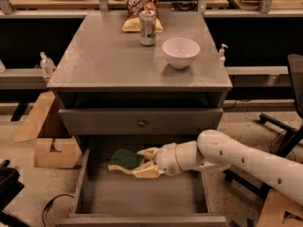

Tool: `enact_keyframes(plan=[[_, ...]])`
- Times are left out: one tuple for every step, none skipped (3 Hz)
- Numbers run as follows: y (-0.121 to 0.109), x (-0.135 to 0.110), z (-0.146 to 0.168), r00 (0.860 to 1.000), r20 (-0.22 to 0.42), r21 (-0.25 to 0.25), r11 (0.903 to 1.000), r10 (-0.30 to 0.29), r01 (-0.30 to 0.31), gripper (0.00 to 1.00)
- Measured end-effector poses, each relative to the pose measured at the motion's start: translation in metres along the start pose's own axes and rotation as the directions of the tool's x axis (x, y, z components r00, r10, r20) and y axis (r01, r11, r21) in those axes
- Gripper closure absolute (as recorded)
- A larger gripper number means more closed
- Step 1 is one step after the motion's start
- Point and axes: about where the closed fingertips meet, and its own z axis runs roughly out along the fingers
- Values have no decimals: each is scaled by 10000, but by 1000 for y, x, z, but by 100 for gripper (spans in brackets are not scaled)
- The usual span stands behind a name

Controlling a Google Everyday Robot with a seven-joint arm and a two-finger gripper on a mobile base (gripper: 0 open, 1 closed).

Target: Place sponge into middle drawer

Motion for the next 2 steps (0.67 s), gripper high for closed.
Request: enact_keyframes(plan=[[-1, 20, 30, 9997, -245, -123, 9999, -17, 14, 100], [-10, 74, 80, 9979, -535, -233, 9991, -367, 355, 100]])
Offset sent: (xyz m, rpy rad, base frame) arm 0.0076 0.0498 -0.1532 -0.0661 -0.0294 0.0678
